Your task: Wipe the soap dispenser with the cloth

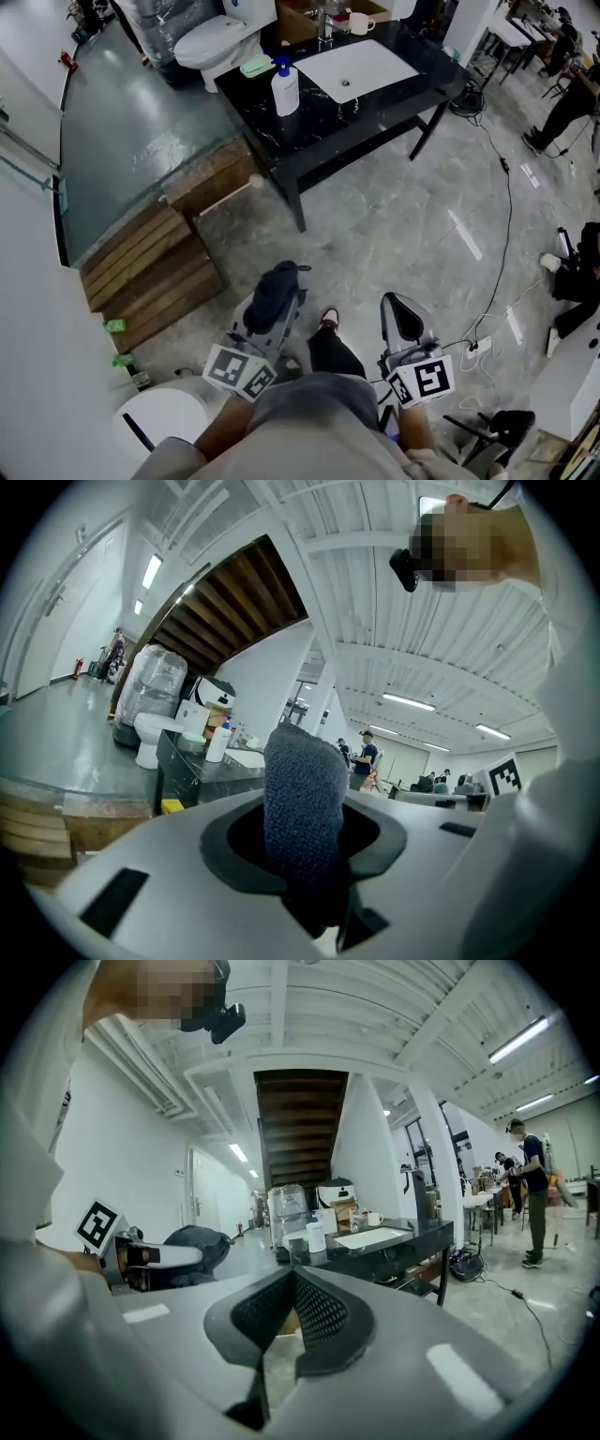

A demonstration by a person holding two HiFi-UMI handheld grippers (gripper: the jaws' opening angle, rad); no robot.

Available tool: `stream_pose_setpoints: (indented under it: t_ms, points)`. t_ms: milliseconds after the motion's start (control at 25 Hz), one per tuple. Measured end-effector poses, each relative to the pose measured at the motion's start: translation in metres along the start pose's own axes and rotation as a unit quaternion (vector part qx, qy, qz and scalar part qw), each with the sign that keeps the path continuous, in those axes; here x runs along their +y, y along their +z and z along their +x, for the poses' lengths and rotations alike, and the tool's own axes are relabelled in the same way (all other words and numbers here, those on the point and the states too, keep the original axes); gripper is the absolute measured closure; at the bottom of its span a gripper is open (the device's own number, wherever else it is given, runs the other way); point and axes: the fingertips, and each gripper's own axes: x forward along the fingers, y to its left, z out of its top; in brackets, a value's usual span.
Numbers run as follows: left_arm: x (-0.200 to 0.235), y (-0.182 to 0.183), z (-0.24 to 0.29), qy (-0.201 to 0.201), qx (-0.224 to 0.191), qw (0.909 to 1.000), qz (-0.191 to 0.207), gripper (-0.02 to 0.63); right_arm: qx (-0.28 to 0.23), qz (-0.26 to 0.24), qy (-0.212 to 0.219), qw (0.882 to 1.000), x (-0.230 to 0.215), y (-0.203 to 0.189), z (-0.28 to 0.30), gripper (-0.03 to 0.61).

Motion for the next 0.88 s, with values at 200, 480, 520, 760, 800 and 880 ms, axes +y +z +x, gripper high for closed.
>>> stream_pose_setpoints:
  t_ms: [200, 480, 520, 760, 800, 880]
  points:
    - [0.004, 0.012, 0.041, 0.014, 0.002, 0.9999, 0.009, 0.492, -0.011, 0.01, 0.012, 1.0, -0.037, 0.013, 0.032, 0.578]
    - [0.011, 0.024, 0.068, 0.031, -0.003, 0.9993, 0.018, 0.492, -0.024, 0.016, 0.039, 0.999, -0.052, 0.024, 0.06, 0.578]
    - [0.012, 0.026, 0.071, 0.034, -0.003, 0.9992, 0.02, 0.492, -0.025, 0.016, 0.041, 0.999, -0.053, 0.025, 0.062, 0.578]
    - [0.031, 0.04, 0.084, 0.05, -0.012, 0.9985, 0.022, 0.491, -0.016, 0.01, 0.056, 0.998, -0.055, 0.032, 0.09, 0.578]
    - [0.037, 0.041, 0.087, 0.052, -0.014, 0.9984, 0.019, 0.492, -0.014, 0.008, 0.059, 0.998, -0.055, 0.033, 0.096, 0.578]
    - [0.05, 0.044, 0.095, 0.054, -0.018, 0.9983, 0.012, 0.492, -0.01, 0.003, 0.061, 0.998, -0.056, 0.035, 0.11, 0.578]
